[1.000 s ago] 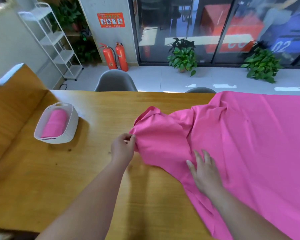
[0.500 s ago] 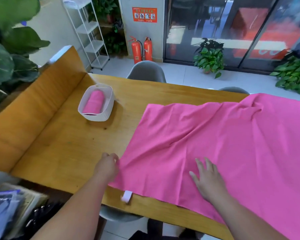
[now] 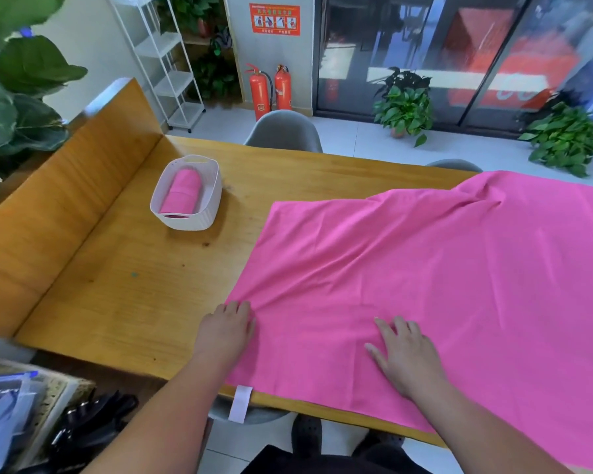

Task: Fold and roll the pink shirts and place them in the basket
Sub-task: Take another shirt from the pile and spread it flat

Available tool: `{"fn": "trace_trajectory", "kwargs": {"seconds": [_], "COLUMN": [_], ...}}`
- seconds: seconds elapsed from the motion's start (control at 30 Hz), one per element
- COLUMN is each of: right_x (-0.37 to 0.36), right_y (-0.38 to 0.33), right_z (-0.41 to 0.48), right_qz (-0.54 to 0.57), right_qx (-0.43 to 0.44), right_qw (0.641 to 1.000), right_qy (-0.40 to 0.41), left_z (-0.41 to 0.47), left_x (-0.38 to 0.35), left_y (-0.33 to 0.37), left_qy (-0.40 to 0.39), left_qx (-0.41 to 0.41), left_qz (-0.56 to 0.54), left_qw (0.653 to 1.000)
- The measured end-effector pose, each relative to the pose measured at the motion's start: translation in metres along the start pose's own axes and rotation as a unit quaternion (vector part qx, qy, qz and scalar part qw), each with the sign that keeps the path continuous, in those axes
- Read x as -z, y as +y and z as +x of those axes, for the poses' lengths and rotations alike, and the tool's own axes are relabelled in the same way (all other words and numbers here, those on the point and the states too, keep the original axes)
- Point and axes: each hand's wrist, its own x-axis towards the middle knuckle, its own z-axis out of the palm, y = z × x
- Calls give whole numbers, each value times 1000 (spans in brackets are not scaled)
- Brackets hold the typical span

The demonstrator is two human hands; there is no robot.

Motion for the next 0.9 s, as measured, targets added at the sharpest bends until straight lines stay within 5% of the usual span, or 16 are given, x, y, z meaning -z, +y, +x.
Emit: {"fn": "trace_trajectory", "kwargs": {"seconds": [0.13,0.53,0.9], "right_x": [-10,20,52], "right_y": [3,49,109], "right_z": [-4,24,88], "right_qz": [19,54,90], "right_qx": [-21,9,-12], "right_qw": [1000,998,994], "right_qy": [-9,-6,-58], "left_z": [6,62,152], "left_x": [5,23,62], "left_y": [5,55,122], "left_qy": [-24,-18,-47], "left_qx": [-40,52,-7], "left_qz": [-8,-4,-45], "left_qw": [999,998,998]}}
